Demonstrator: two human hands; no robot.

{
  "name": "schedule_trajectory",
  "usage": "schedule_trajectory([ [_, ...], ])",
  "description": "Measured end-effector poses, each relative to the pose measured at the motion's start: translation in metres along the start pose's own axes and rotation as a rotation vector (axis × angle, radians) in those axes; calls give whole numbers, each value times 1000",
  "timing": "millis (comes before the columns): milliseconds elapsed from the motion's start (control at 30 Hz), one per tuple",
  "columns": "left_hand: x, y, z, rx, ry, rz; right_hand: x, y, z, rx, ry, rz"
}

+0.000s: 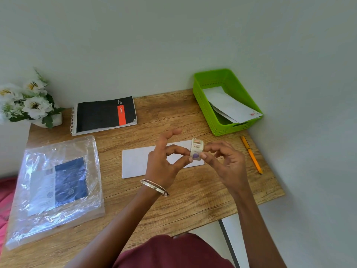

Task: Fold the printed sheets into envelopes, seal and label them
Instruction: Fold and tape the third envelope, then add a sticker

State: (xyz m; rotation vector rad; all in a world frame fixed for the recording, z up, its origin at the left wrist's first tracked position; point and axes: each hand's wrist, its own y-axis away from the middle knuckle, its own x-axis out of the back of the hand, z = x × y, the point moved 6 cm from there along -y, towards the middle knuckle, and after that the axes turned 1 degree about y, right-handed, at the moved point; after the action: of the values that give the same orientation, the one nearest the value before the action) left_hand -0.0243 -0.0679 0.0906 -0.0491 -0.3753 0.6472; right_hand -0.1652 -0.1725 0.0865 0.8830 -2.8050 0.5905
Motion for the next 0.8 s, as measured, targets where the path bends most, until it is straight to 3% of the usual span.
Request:
schedule_trajectory([
  [300,-2,0,-6,30,51,0,-8,4,-2,-31,-110,2],
  [400,-2,-1,-8,78,89,7,-1,3,-13,28,92,93],
  [467,-1,-1,-10,99,103,6,2,2,-27,162,318,110],
  [633,-2,-2,-12,97,93,-29,-6,1,-42,444,719,-3],
  [800,-4,-2,-17,73,63,-78,-11,2,-41,480,834,-103],
])
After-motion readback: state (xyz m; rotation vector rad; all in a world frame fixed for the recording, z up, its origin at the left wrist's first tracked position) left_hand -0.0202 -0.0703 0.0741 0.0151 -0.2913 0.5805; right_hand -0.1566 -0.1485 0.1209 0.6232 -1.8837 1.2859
